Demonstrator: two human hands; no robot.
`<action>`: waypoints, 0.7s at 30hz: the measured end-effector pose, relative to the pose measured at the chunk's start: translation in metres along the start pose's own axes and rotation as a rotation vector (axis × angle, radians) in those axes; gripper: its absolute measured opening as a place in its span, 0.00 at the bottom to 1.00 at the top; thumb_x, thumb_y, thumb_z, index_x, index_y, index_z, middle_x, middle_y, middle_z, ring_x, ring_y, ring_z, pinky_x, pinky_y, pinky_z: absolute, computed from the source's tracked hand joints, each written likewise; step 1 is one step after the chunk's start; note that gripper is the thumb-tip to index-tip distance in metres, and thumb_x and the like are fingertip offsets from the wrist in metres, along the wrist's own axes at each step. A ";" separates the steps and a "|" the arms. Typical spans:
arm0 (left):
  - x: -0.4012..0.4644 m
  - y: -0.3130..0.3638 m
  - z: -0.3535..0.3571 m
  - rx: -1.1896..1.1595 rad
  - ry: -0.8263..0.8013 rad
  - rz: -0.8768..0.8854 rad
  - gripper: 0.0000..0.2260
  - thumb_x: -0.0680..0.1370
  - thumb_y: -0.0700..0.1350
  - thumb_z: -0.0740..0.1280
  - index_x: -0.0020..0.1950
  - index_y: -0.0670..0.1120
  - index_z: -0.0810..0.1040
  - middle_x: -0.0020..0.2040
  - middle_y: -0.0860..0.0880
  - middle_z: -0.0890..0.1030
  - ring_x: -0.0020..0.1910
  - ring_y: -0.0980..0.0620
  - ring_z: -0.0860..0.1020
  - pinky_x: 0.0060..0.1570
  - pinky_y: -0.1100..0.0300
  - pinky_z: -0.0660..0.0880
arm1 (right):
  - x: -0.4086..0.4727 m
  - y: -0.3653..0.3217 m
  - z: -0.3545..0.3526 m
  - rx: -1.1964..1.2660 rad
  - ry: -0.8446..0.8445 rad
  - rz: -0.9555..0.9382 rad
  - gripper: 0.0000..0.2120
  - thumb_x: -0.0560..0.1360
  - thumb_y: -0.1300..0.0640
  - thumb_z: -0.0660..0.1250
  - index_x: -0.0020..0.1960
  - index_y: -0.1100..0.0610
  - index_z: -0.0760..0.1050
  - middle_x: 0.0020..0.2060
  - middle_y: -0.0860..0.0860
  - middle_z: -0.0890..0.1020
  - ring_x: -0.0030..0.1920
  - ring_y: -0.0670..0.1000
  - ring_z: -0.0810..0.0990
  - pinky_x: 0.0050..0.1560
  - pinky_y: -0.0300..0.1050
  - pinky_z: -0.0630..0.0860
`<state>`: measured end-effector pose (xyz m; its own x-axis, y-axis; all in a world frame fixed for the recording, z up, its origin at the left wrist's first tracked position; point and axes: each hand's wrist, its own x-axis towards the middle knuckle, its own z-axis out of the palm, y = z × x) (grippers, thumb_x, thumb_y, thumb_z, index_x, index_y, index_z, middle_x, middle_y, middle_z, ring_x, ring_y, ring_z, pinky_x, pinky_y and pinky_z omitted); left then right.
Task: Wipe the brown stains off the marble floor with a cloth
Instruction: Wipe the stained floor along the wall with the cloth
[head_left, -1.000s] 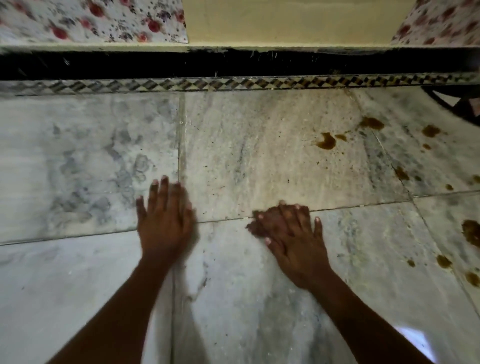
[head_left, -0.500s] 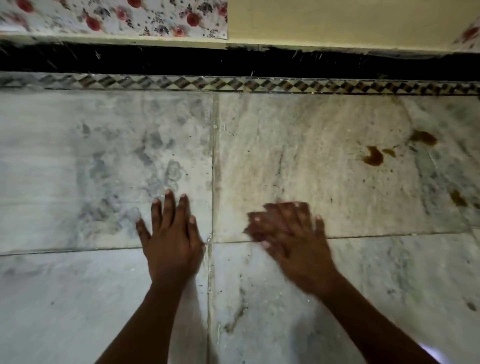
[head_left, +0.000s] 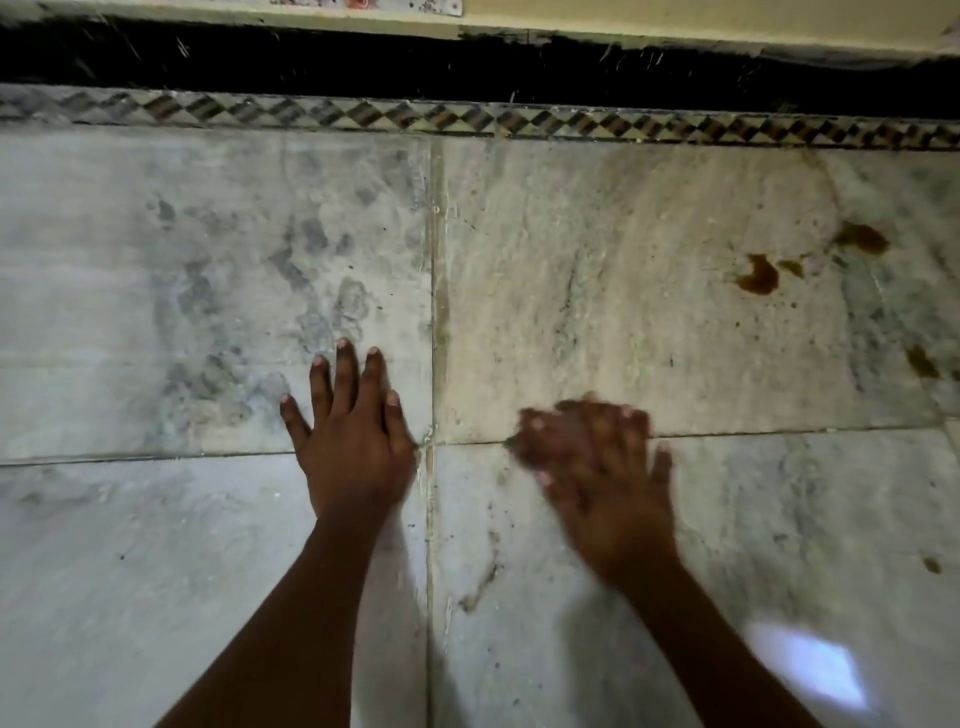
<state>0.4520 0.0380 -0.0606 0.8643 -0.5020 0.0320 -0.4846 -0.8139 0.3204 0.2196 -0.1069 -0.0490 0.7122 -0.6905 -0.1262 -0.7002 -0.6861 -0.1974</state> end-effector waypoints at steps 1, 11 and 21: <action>0.000 0.000 0.001 0.005 0.001 0.001 0.25 0.88 0.54 0.54 0.86 0.55 0.59 0.88 0.51 0.54 0.87 0.46 0.51 0.82 0.33 0.46 | 0.014 0.014 -0.001 0.013 0.029 0.177 0.30 0.83 0.31 0.46 0.84 0.33 0.47 0.87 0.49 0.52 0.86 0.64 0.48 0.81 0.75 0.50; 0.001 -0.002 0.002 0.010 0.032 0.047 0.25 0.87 0.55 0.52 0.85 0.53 0.62 0.87 0.49 0.57 0.87 0.43 0.53 0.81 0.31 0.48 | -0.048 -0.067 0.020 0.010 -0.012 -0.210 0.30 0.85 0.32 0.48 0.83 0.28 0.39 0.88 0.46 0.44 0.86 0.61 0.38 0.83 0.69 0.42; 0.003 -0.009 -0.007 -0.177 0.031 0.048 0.26 0.83 0.52 0.52 0.80 0.49 0.71 0.85 0.48 0.64 0.85 0.43 0.59 0.81 0.35 0.52 | 0.014 -0.100 0.032 0.104 0.137 -0.022 0.32 0.86 0.36 0.53 0.84 0.37 0.43 0.86 0.55 0.57 0.85 0.67 0.51 0.83 0.71 0.48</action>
<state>0.4605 0.0462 -0.0566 0.8457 -0.5276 0.0797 -0.4967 -0.7238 0.4789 0.3017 -0.0406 -0.0619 0.7087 -0.7055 0.0114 -0.6708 -0.6787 -0.2989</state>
